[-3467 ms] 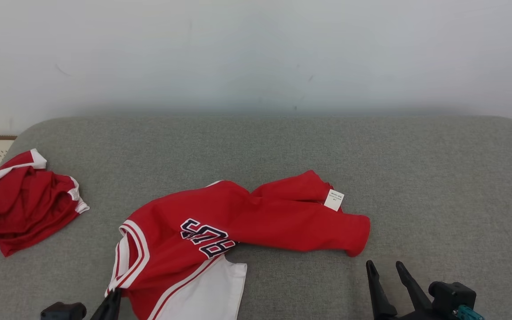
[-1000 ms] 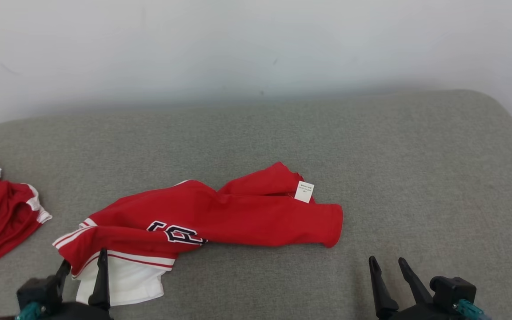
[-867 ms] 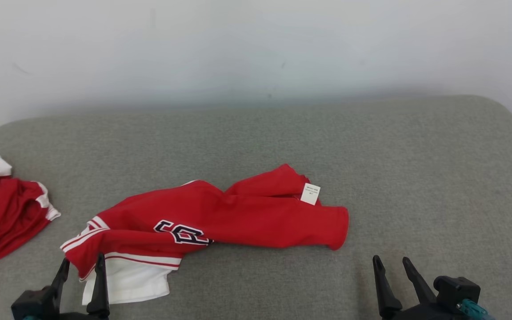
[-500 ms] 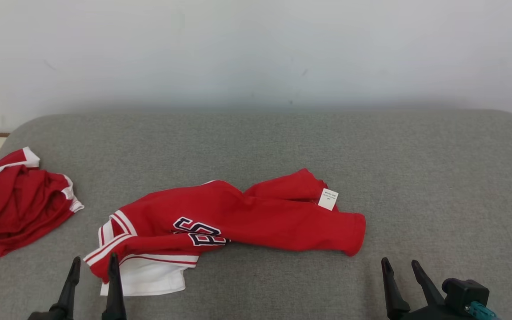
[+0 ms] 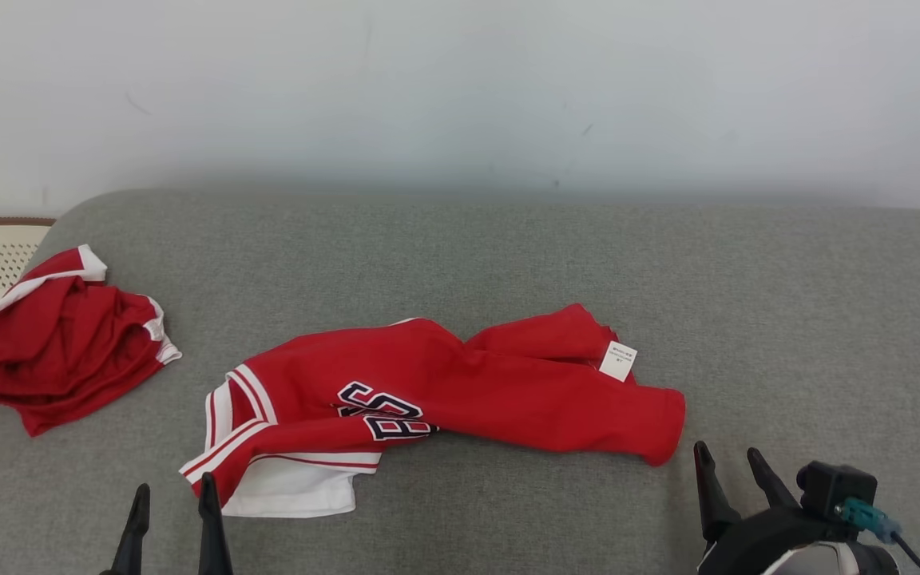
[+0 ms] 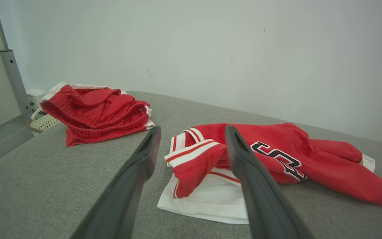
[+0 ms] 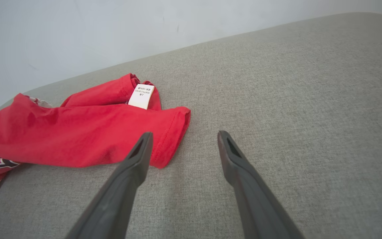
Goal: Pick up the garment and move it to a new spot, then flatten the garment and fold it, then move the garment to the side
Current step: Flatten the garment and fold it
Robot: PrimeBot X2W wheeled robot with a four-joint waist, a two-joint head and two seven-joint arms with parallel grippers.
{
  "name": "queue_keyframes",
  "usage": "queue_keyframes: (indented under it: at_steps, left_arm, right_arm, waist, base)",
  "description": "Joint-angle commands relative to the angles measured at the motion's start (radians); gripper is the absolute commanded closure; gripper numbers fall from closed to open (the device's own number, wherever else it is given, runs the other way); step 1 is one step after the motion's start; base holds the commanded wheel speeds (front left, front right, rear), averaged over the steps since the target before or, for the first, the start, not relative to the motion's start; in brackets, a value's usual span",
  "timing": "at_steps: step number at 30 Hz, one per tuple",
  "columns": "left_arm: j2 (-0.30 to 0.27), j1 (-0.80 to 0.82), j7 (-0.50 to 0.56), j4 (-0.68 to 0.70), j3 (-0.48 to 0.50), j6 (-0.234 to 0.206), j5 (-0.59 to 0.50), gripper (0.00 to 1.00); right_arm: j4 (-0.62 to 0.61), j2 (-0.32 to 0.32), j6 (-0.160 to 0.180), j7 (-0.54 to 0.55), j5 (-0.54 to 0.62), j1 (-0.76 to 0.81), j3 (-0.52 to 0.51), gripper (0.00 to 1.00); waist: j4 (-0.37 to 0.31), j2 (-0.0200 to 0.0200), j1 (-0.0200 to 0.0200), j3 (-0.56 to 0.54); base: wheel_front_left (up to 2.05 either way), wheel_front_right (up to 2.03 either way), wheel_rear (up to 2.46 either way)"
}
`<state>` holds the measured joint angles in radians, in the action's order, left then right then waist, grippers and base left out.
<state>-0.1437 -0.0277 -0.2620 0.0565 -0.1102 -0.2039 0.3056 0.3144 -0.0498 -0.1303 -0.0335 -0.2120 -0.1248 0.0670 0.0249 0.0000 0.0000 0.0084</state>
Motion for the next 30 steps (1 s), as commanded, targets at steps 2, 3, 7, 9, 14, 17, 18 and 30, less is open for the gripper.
queue_keyframes:
  at_steps: [2, 3, 7, 9, 14, 17, 18, 30]
  left_arm:
    - [0.011, -0.013, -0.004, -0.005, 0.008, 0.009, -0.015, 0.0]
    - [0.015, -0.012, -0.004, -0.006, 0.011, 0.011, -0.018, 0.0]
    - [0.034, -0.005, -0.004, -0.01, 0.019, 0.026, -0.027, 0.0]
    - [0.041, -0.001, -0.004, -0.014, 0.023, 0.035, -0.03, 0.0]
    - [0.054, 0.011, -0.004, -0.029, 0.028, 0.057, -0.04, 0.0]
    - [0.065, 0.016, -0.005, -0.031, 0.033, 0.067, -0.049, 0.0]
    - [0.067, 0.017, -0.005, -0.031, 0.031, 0.07, -0.053, 0.0]
    - [0.079, 0.052, -0.005, -0.048, 0.046, 0.096, -0.065, 0.0]
  right_arm:
    - [0.03, -0.001, -0.001, 0.015, 0.016, -0.036, -0.007, 0.0]
    - [0.047, -0.001, -0.001, 0.02, 0.018, -0.053, -0.013, 0.0]
    - [0.129, -0.005, -0.001, 0.041, 0.026, -0.118, -0.028, 0.0]
    - [0.176, -0.01, -0.001, 0.036, 0.023, -0.153, -0.034, 0.0]
    - [0.29, -0.024, -0.001, 0.022, 0.011, -0.22, -0.046, 0.0]
    - [0.385, -0.04, -0.001, 0.012, 0.007, -0.274, -0.056, 0.0]
    - [0.405, -0.045, -0.001, 0.005, 0.005, -0.287, -0.06, 0.0]
    - [0.588, -0.078, -0.001, -0.058, -0.002, -0.427, -0.05, 1.0]
  waist:
    - [0.01, 0.0, 0.0, 0.002]
    - [0.014, 0.0, 0.0, 0.003]
    - [0.032, 0.0, 0.0, 0.011]
    - [0.044, 0.0, 0.0, 0.017]
    - [0.076, 0.0, 0.0, 0.029]
    - [0.099, 0.0, 0.0, 0.038]
    - [0.105, 0.0, 0.0, 0.041]
    - [0.144, 0.0, 0.0, 0.083]
  base:
    - [0.0, 0.0, 0.0]
    - [0.0, 0.0, 0.0]
    - [0.0, 0.0, 0.0]
    - [0.0, 0.0, 0.0]
    - [0.0, 0.0, 0.0]
    - [0.0, 0.0, 0.0]
    - [0.0, 0.0, 0.0]
    - [0.0, 0.0, 0.0]
